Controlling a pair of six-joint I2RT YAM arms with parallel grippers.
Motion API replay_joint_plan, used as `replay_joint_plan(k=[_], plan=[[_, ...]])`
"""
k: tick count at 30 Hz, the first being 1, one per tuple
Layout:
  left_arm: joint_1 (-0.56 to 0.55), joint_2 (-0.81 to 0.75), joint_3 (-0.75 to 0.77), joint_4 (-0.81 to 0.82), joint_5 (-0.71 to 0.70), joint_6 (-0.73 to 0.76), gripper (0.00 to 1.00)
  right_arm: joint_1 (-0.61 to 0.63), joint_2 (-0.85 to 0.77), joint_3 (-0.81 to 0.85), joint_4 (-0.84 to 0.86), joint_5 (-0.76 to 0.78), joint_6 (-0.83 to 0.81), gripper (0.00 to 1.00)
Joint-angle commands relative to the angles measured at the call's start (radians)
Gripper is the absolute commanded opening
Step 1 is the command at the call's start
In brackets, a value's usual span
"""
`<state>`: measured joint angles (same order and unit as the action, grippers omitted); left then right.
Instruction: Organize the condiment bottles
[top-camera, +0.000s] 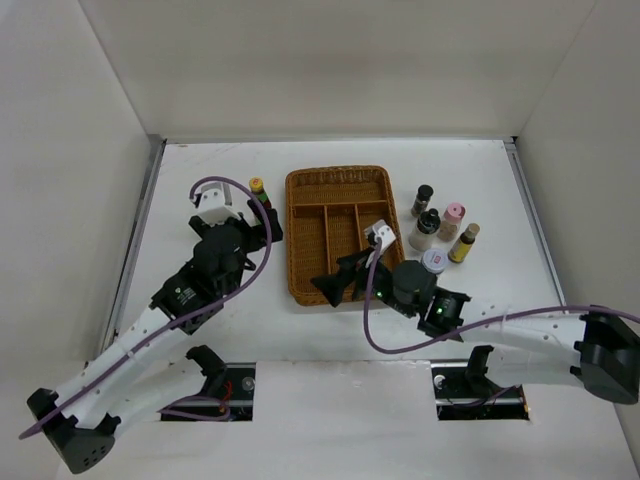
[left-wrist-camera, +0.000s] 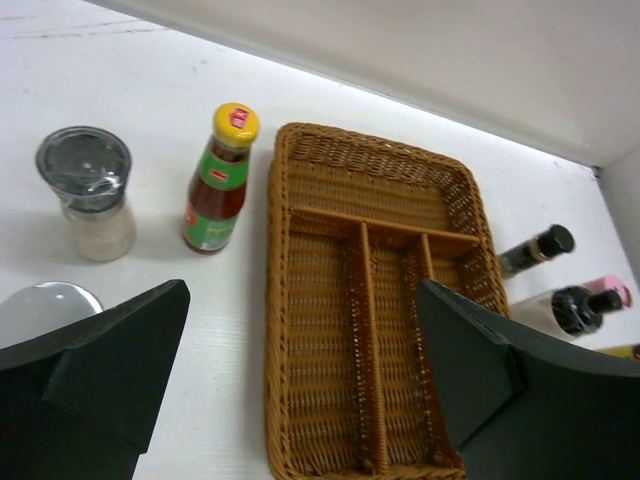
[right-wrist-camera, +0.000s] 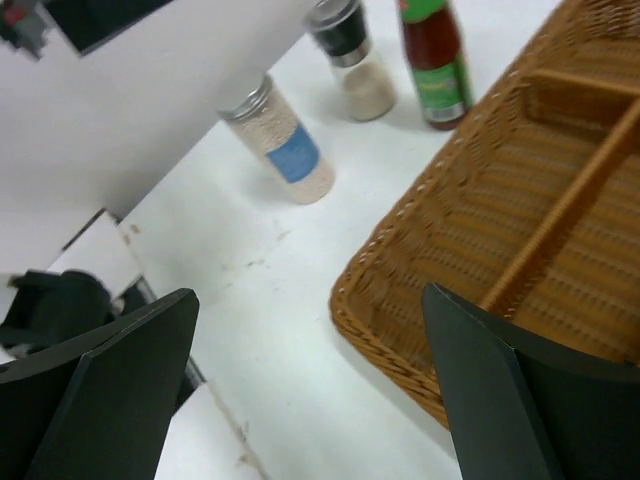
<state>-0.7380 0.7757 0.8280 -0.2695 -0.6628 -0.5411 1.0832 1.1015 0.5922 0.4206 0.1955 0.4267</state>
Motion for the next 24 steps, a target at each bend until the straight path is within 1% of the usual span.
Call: replay_joint_plan(k=[1,2,3,4,5,7,8,9,11,12,13,14,15,16,17,18,19,20,22,24], plan=[[0.048,0.002,0.04,0.01,0.002,0.03,1.0,0.025,0.053,-0.035,0.156,-0.08,0.029,1.0],[0.065,0.019,0.052,0.013,0.003,0.047,1.0,0.025,0.073,-0.048,0.19,-0.097,0.044,0.96],[0.074,0.043,0.072,0.004,-0.001,0.067,1.0,0.025,0.086,-0.051,0.204,-0.129,0.052,0.81],[0.081,0.068,0.091,-0.003,-0.014,0.084,1.0,0.022,0.09,-0.048,0.205,-0.152,0.056,0.72],[0.088,0.089,0.105,-0.005,-0.029,0.093,1.0,0.022,0.09,-0.045,0.199,-0.172,0.061,0.6],[0.101,0.121,0.118,0.019,-0.046,0.108,1.0,0.022,0.09,-0.046,0.201,-0.182,0.06,0.33],[0.117,0.14,0.128,0.033,-0.041,0.116,1.0,0.022,0.095,-0.046,0.196,-0.179,0.06,0.22],[0.133,0.163,0.138,0.047,-0.025,0.127,1.0,0.016,0.1,-0.045,0.19,-0.174,0.06,0.16],[0.163,0.218,0.163,0.073,0.034,0.153,1.0,0.002,0.092,-0.045,0.162,-0.163,0.061,0.14],[0.189,0.252,0.174,0.085,0.048,0.168,1.0,-0.001,0.083,-0.046,0.156,-0.157,0.055,0.15],[0.209,0.278,0.18,0.095,0.049,0.177,0.98,-0.001,0.077,-0.051,0.164,-0.151,0.052,0.16],[0.22,0.301,0.183,0.11,0.049,0.184,0.88,-0.001,0.072,-0.055,0.171,-0.148,0.047,0.18],[0.229,0.319,0.18,0.133,0.049,0.193,0.76,-0.001,0.072,-0.06,0.178,-0.146,0.046,0.2],[0.242,0.338,0.178,0.153,0.049,0.207,0.66,-0.001,0.07,-0.063,0.178,-0.145,0.046,0.22],[0.251,0.361,0.18,0.167,0.054,0.222,0.62,-0.003,0.067,-0.065,0.178,-0.143,0.044,0.24],[0.254,0.384,0.187,0.171,0.058,0.231,0.62,-0.004,0.066,-0.068,0.181,-0.139,0.041,0.25],[0.256,0.408,0.198,0.17,0.049,0.237,0.64,-0.004,0.066,-0.068,0.182,-0.134,0.037,0.27],[0.256,0.431,0.21,0.165,0.043,0.243,0.69,-0.007,0.067,-0.069,0.185,-0.13,0.035,0.29],[0.256,0.453,0.217,0.17,0.022,0.248,0.74,-0.019,0.074,-0.071,0.187,-0.114,0.034,0.33],[0.259,0.468,0.215,0.174,0.012,0.248,0.75,-0.021,0.074,-0.072,0.181,-0.111,0.034,0.34]])
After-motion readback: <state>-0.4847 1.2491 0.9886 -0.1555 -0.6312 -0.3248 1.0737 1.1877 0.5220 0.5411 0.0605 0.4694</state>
